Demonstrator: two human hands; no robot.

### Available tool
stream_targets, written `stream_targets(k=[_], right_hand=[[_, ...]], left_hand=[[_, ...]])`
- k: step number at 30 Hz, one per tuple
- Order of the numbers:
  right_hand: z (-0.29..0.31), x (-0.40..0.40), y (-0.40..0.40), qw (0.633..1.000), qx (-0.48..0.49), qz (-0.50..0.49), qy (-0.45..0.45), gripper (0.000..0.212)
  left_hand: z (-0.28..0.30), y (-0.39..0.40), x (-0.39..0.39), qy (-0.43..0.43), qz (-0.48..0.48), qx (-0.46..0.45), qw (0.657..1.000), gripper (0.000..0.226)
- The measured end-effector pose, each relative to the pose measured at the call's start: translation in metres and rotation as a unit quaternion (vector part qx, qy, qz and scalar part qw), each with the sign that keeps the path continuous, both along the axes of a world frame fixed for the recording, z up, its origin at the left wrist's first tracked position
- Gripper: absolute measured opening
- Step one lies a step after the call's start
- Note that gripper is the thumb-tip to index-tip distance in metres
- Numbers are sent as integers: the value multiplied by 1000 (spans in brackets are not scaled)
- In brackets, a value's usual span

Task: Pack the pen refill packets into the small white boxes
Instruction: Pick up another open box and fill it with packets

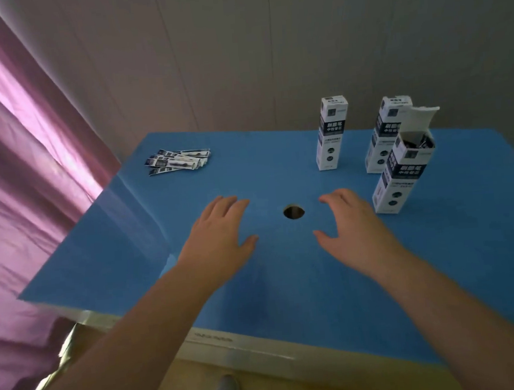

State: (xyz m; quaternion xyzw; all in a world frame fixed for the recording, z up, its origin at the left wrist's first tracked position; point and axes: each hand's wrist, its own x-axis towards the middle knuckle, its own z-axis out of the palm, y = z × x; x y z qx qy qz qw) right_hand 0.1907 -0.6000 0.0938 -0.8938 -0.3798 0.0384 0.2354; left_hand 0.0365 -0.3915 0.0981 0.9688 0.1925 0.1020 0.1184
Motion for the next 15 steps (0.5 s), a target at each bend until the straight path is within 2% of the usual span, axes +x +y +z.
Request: stream_targets(k=[5,15], right_hand=[[-5,-9,51,1000,-18,-1,2,58],[-14,-23,210,998,-33,-53,3,60]], left_hand=[[-13,57,-20,-7,2,-13,1000,71],[-38,234,-27,14,-52,-30,998,74]])
